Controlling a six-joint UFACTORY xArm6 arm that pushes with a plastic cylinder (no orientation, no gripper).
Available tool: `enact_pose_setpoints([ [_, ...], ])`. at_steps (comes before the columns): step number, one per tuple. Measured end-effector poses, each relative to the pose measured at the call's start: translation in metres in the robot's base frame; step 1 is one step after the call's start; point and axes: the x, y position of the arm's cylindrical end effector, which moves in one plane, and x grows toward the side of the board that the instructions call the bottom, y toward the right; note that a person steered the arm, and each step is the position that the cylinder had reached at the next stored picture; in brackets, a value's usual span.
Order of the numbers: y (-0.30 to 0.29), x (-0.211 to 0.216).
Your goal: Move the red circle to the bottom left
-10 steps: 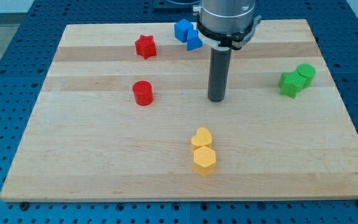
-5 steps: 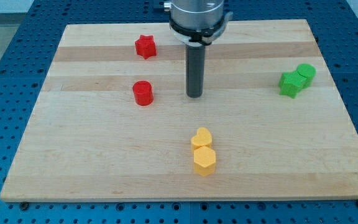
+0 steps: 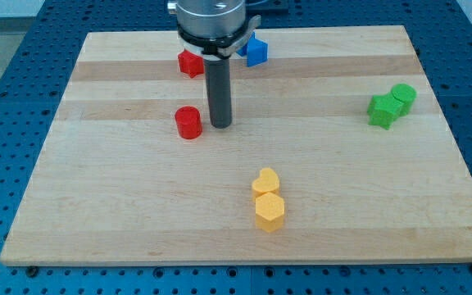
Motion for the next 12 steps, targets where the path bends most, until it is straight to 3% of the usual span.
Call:
enact_pose_setpoints([
  [7, -0.096, -0.015],
  [12, -0.140, 0.056],
])
